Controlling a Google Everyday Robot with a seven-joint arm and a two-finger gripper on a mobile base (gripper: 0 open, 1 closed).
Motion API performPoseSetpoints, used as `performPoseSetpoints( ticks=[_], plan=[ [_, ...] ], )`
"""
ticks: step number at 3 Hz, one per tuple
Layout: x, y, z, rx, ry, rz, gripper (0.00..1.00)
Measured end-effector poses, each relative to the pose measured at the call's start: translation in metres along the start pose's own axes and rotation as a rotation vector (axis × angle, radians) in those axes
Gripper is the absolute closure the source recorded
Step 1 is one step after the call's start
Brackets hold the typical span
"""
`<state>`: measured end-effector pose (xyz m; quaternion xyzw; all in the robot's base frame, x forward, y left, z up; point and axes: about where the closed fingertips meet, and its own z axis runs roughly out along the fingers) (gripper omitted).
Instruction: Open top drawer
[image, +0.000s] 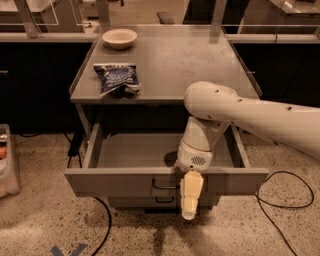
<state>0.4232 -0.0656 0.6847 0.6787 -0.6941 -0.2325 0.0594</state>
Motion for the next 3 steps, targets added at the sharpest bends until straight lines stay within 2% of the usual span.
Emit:
performPoseSetpoints(
  ticks=[1, 2, 3],
  plan=[
    [0.01, 0.02, -0.003, -0.035, -0.007, 0.032, 0.0],
    [0.031, 0.065, -0.013, -0.08, -0.018, 0.102, 0.0],
    [0.031, 0.065, -0.013, -0.08, -0.018, 0.103, 0.0]
  ],
)
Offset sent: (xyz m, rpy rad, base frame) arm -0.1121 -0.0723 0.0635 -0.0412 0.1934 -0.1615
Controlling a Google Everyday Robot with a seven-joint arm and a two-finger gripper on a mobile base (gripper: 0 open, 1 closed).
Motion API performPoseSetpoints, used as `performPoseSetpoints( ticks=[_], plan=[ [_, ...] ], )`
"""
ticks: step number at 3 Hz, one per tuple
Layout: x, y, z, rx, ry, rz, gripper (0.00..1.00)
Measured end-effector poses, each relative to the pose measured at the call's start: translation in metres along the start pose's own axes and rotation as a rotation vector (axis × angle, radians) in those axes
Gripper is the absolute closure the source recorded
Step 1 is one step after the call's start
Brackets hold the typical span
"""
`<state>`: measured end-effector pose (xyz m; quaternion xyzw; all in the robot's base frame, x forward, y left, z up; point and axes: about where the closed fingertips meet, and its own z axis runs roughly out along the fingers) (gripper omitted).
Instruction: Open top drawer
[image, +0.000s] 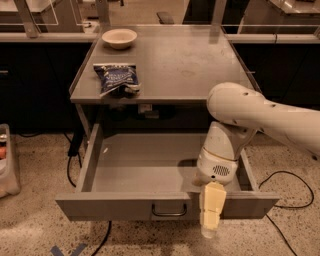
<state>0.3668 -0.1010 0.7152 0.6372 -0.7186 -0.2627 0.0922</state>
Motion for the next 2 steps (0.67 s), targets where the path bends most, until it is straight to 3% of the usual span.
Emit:
performPoseSetpoints(
  ticks=[1, 2],
  plan=[
    [0.004, -0.0122, -0.0126, 0.039, 0.029, 0.017, 0.0],
    [0.004, -0.0122, -0.0126, 0.039, 0.029, 0.017, 0.0]
  ],
)
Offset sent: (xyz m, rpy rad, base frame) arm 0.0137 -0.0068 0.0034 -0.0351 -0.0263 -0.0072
